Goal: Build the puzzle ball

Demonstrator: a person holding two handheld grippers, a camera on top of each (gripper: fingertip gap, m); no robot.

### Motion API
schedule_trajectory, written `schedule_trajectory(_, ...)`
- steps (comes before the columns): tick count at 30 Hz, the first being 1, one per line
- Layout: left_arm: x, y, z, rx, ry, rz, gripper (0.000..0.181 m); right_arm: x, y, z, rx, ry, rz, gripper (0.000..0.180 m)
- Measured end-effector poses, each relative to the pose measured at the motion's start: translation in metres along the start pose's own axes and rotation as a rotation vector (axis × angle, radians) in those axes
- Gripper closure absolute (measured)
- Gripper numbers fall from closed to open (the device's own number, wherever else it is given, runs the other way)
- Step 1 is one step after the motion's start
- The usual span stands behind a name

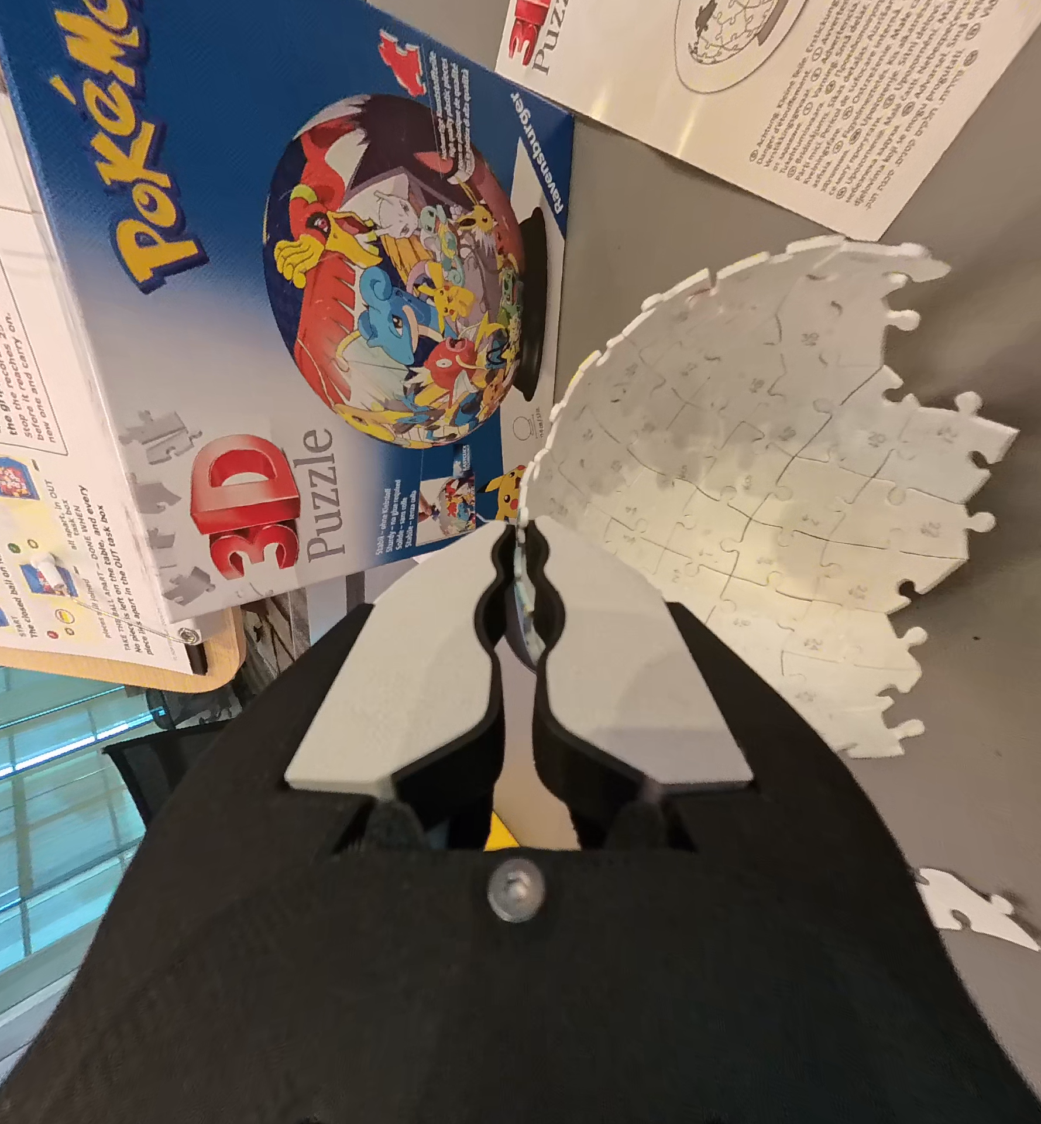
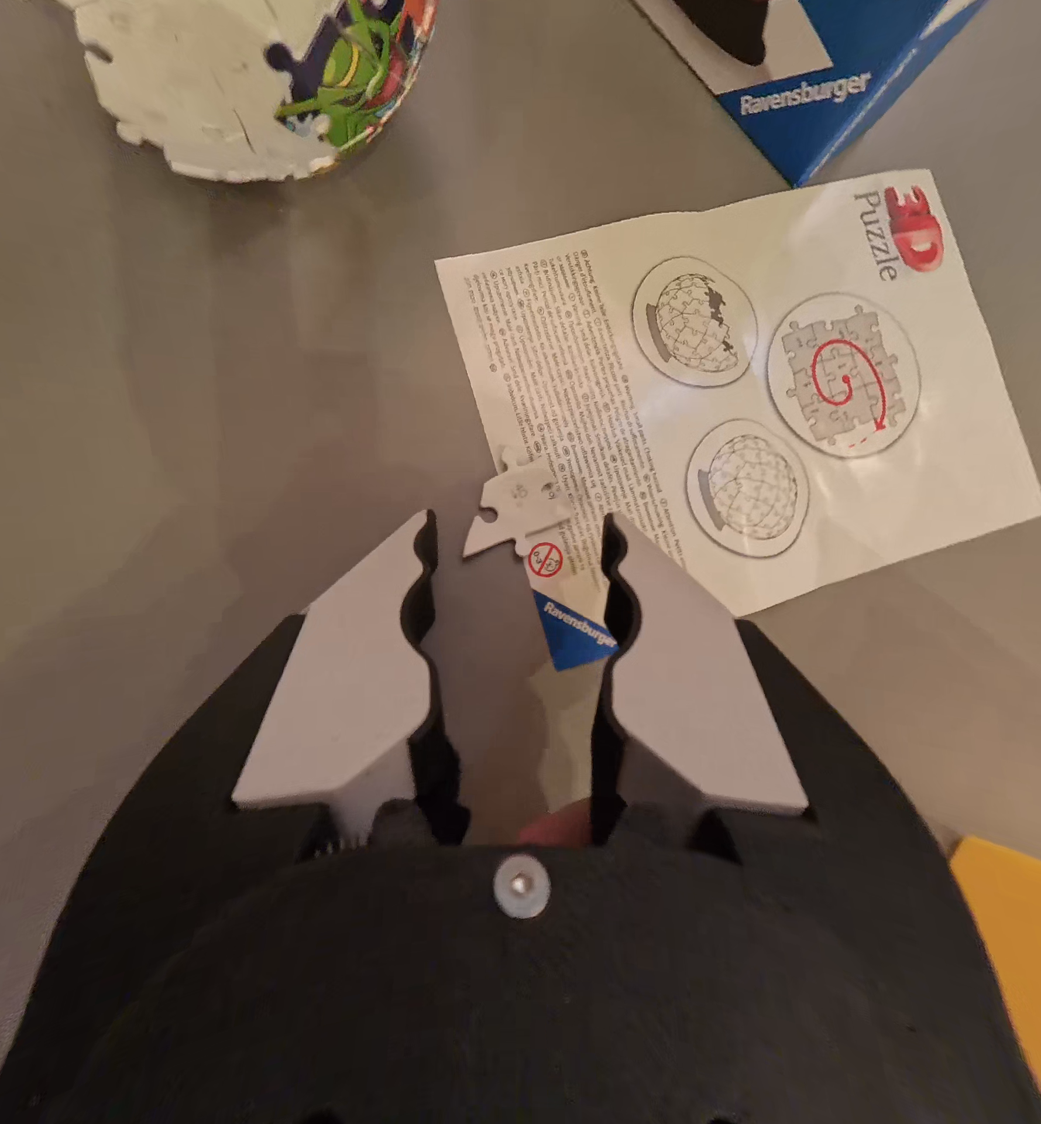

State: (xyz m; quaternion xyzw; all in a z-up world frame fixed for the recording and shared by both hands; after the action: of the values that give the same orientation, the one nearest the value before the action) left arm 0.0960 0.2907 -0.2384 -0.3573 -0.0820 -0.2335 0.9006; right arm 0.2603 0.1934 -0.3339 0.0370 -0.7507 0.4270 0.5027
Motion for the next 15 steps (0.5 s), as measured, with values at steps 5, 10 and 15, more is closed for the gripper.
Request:
schedule_trajectory(5, 0.0025, 0.0007, 0.0001, 0.000, 0.001, -0.001, 0.178, -0.0010, 0.0060, -0.0010, 0.173, -0.095, 0.025, 0.125)
schedule_trajectory(10, 0.0031, 0.0003, -0.0002, 0.000, 0.000, -0.001, 0.178, -0.0041, 0.0058, 0.0033, 0.304, -0.083, 0.061, 0.138)
schedule_trajectory(15, 0.0024, 0.0002, -0.0008, 0.000, 0.002, -0.002, 0.178, -0.0032, 0.0068, 0.0020, 0.281, -0.048, 0.009, 0.157)
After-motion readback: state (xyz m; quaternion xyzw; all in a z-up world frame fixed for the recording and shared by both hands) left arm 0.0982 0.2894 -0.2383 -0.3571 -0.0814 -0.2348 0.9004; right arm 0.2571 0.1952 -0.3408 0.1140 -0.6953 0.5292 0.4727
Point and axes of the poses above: each gripper's, where its closed fingertips meet, y out along the fingers, x out of its top, z = x × y across the jaws, the point moved 1 cm from there along -y, back along the fingers, and after that the axes turned 15 degrees about -z, right-handed, at the moved point
